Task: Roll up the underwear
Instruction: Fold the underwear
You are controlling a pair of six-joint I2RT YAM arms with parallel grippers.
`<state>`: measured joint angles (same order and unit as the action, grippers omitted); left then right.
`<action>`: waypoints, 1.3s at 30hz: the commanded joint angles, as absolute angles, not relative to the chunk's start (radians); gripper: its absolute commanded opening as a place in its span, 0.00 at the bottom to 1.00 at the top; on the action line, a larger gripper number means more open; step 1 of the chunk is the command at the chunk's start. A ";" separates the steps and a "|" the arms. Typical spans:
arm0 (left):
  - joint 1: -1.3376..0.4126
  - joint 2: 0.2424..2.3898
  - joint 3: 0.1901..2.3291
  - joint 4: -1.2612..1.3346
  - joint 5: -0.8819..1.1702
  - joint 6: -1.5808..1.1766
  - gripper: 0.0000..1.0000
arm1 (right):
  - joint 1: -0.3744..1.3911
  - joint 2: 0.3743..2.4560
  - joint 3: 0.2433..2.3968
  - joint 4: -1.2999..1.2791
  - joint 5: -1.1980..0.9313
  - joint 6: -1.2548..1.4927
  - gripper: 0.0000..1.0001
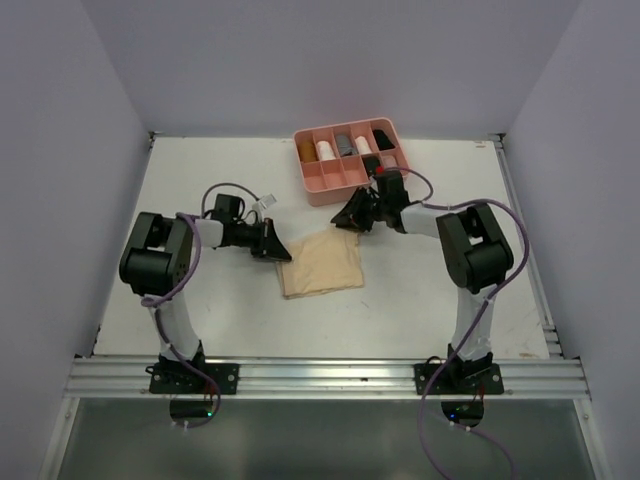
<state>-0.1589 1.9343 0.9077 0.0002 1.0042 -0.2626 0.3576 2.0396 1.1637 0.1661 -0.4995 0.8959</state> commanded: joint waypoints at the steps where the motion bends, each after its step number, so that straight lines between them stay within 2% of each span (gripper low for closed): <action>1: -0.150 1.788 0.984 -0.125 1.089 -0.109 0.12 | 0.354 1.881 1.256 0.095 -0.557 0.873 0.32; 3: -0.150 1.744 1.011 -0.202 1.100 -0.058 0.17 | 0.360 1.817 1.262 0.054 -0.580 0.858 0.37; 5: -0.150 1.701 1.026 -0.236 1.108 -0.049 0.31 | 0.368 1.783 1.250 0.003 -0.617 0.847 0.44; 7: -0.161 1.678 1.005 -0.216 1.091 -0.075 0.35 | 0.385 1.767 1.201 -0.023 -0.638 0.844 0.51; 9: -0.172 1.675 0.983 -0.184 1.083 -0.116 0.37 | 0.402 1.763 1.126 -0.008 -0.646 0.847 0.51; 14: -0.219 1.729 0.893 0.022 1.039 -0.262 0.38 | 0.431 1.796 0.950 0.207 -0.670 0.968 0.50; 16: -0.215 1.779 0.876 0.054 1.010 -0.273 0.35 | 0.431 1.840 0.901 0.289 -0.680 0.989 0.50; 20: -0.206 1.874 0.873 0.011 0.982 -0.223 0.31 | 0.431 1.907 0.876 0.296 -0.678 0.962 0.49; 26: -0.146 1.956 0.861 -0.093 0.896 -0.172 0.27 | 0.428 1.936 0.885 0.157 -0.624 0.838 0.47; 29: -0.120 1.921 0.877 -0.155 0.965 -0.083 0.29 | 0.429 1.863 0.887 0.133 -0.627 0.822 0.46; 33: -0.130 1.736 0.928 -0.295 1.115 0.072 0.38 | 0.445 1.724 0.936 0.043 -0.643 0.801 0.47; 36: -0.188 1.660 0.956 -0.432 1.138 0.185 0.40 | 0.474 1.678 0.959 0.009 -0.673 0.816 0.46; 39: -0.264 1.619 0.904 -0.427 1.128 0.189 0.39 | 0.526 1.680 0.937 0.014 -0.675 0.834 0.45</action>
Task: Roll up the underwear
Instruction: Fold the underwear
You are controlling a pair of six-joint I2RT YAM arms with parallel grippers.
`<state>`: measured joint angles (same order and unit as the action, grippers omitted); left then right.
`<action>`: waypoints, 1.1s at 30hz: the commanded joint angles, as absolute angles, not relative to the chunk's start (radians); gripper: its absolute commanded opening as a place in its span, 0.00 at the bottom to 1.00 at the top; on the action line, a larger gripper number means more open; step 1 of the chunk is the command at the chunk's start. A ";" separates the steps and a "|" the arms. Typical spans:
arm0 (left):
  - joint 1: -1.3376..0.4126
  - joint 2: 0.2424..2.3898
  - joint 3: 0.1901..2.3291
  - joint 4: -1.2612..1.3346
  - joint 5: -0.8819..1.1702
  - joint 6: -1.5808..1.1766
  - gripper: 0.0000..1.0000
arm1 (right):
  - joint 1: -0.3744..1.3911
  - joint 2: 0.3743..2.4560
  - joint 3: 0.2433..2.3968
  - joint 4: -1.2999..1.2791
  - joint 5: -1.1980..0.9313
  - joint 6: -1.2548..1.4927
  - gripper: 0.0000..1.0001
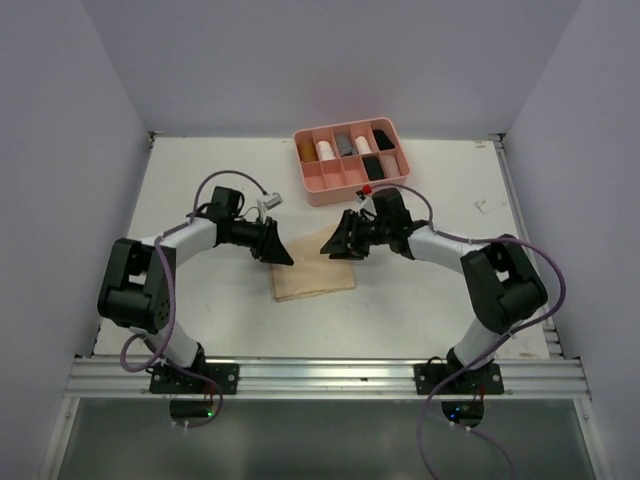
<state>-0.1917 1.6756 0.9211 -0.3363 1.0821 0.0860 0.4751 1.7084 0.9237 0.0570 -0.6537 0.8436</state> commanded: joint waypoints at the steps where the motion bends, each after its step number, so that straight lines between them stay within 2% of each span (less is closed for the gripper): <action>1: -0.276 1.612 0.879 -0.402 1.124 0.142 0.39 | 0.538 1.686 0.925 0.027 -0.680 0.857 0.45; 7: -0.291 1.699 0.752 -0.256 1.028 0.015 0.36 | 0.568 1.773 0.789 0.196 -0.683 0.949 0.44; 11: -0.244 1.859 0.790 -0.298 0.937 0.026 0.36 | 0.563 1.851 0.732 0.238 -0.680 0.940 0.43; 17: -0.170 1.954 0.870 -0.393 0.963 0.093 0.34 | 0.548 1.852 0.681 0.241 -0.675 0.913 0.41; 20: -0.179 1.901 0.938 -0.507 1.040 0.233 0.35 | 0.552 1.771 0.687 0.200 -0.692 0.914 0.40; 21: -0.184 1.887 0.968 -0.634 1.087 0.301 0.37 | 0.555 1.691 0.699 0.184 -0.699 0.916 0.40; 22: -0.190 1.873 0.998 -0.714 1.107 0.465 0.38 | 0.560 1.654 0.718 0.160 -0.699 0.907 0.40; 24: -0.210 1.839 1.089 -0.924 1.152 0.607 0.40 | 0.558 1.564 0.800 0.083 -0.692 0.890 0.40; 26: -0.210 1.825 1.165 -1.004 1.170 0.702 0.40 | 0.545 1.549 0.912 0.031 -0.660 0.861 0.40; 29: -0.183 1.786 1.189 -0.904 1.193 0.539 0.40 | 0.513 1.617 1.046 -0.032 -0.612 0.818 0.36; 31: -0.161 1.766 1.164 -0.636 1.175 0.263 0.40 | 0.482 1.711 1.118 -0.011 -0.585 0.818 0.32; 33: -0.141 1.747 1.131 -0.414 1.100 0.128 0.40 | 0.465 1.782 1.149 0.065 -0.565 0.854 0.29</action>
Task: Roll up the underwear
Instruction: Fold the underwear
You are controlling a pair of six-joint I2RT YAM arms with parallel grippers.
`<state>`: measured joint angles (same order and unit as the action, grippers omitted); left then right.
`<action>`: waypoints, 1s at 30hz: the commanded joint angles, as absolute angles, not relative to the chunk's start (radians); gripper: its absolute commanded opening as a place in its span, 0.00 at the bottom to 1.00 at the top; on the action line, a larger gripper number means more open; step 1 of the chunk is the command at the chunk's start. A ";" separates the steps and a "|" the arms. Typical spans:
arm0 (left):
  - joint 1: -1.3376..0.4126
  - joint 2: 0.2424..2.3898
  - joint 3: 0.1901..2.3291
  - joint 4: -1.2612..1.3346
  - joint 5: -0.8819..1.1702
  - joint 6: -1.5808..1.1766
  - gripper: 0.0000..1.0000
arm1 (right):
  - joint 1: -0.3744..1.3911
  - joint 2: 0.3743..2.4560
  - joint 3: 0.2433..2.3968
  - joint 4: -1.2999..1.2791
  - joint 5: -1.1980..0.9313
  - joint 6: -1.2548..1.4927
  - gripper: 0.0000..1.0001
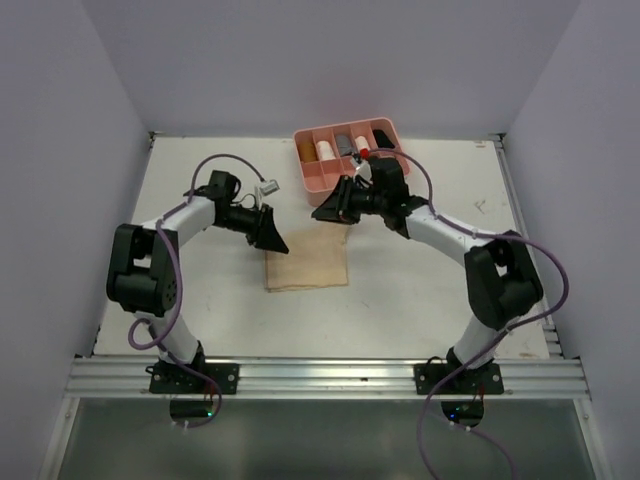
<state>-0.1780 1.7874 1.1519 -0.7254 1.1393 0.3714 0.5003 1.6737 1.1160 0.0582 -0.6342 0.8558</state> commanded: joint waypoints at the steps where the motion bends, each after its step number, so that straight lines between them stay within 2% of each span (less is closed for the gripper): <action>1: -0.140 1.746 1.118 -0.349 1.086 0.033 0.40 | 0.453 1.852 1.178 0.104 -0.584 0.871 0.28; 3: -0.135 1.767 1.092 -0.216 1.030 -0.056 0.40 | 0.442 1.913 1.216 0.150 -0.578 0.887 0.27; 7: -0.129 1.857 1.059 -0.127 0.976 -0.164 0.39 | 0.423 2.055 1.288 0.199 -0.592 0.914 0.26; 13: -0.060 2.008 0.986 -0.029 0.917 -0.253 0.36 | 0.381 2.161 1.233 0.248 -0.575 0.900 0.25; 20: -0.032 2.062 0.986 -0.113 0.952 -0.140 0.36 | 0.374 2.068 0.970 0.363 -0.580 0.905 0.24; 23: -0.057 2.039 1.026 -0.225 0.976 -0.006 0.36 | 0.376 2.000 0.884 0.400 -0.586 0.914 0.24; 30: -0.130 2.019 1.078 -0.463 0.919 0.309 0.36 | 0.376 1.873 0.819 0.265 -0.520 0.833 0.23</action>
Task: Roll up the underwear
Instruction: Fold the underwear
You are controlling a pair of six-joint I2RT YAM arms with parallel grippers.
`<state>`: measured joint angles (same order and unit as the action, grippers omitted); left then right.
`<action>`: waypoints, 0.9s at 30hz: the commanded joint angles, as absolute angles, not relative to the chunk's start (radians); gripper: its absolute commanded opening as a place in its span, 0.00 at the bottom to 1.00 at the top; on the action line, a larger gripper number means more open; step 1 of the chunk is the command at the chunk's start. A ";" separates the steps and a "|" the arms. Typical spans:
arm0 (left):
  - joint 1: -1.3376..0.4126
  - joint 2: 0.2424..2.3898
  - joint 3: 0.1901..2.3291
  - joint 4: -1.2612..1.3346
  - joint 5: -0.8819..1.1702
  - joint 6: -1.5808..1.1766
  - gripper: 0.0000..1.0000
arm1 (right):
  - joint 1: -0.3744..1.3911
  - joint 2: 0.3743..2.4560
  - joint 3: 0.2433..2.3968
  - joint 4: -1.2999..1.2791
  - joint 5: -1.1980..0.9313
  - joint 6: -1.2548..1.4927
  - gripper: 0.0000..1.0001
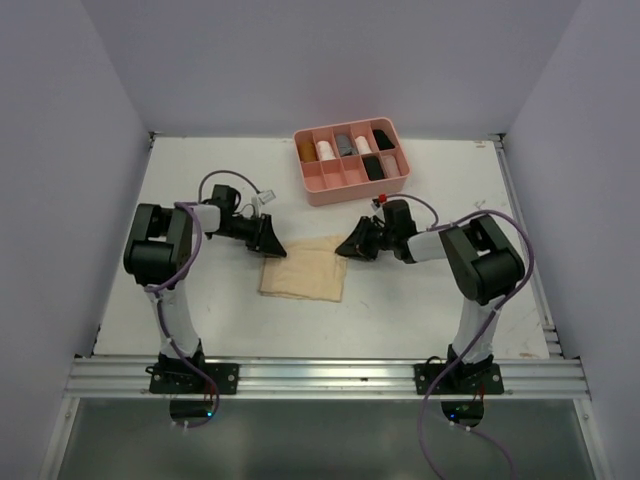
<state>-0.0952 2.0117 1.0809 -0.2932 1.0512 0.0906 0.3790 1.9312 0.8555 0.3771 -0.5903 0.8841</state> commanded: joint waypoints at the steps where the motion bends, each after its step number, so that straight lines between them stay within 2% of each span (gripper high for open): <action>1: -0.143 2.007 1.075 -0.472 0.919 0.328 0.36 | 0.377 1.855 0.778 0.256 -0.502 0.833 0.23; 6: -0.173 1.959 1.069 -0.552 0.975 0.431 0.37 | 0.377 1.645 0.623 0.290 -0.500 0.880 0.22; 9: -0.169 1.893 1.074 -0.589 1.051 0.465 0.39 | 0.377 1.491 0.577 0.327 -0.515 0.914 0.27; 11: -0.164 1.827 1.083 -0.588 1.095 0.445 0.41 | 0.376 1.422 0.587 0.325 -0.508 0.920 0.37; 12: -0.163 1.810 1.089 -0.580 1.103 0.425 0.42 | 0.377 1.390 0.618 0.312 -0.508 0.917 0.45; 14: -0.160 1.767 1.085 -0.517 1.115 0.332 0.43 | 0.377 1.390 0.646 0.294 -0.521 0.926 0.54; 15: -0.158 1.763 1.085 -0.500 1.115 0.307 0.44 | 0.377 1.416 0.655 0.307 -0.538 0.937 0.63; 16: -0.158 1.763 1.085 -0.483 1.118 0.279 0.46 | 0.377 1.433 0.661 0.325 -0.548 0.952 0.64; 20: -0.149 1.815 1.103 -0.440 1.132 0.186 0.48 | 0.380 1.558 0.643 0.538 -0.568 1.064 0.66; 27: -0.091 1.894 1.006 -0.261 1.071 0.031 0.44 | 0.397 1.822 0.621 0.845 -0.552 1.213 0.56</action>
<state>-0.1181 1.8709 1.0485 -0.3862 1.0931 0.1360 0.3870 1.7641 0.6315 0.6434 -0.5518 1.1244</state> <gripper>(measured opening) 0.448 0.574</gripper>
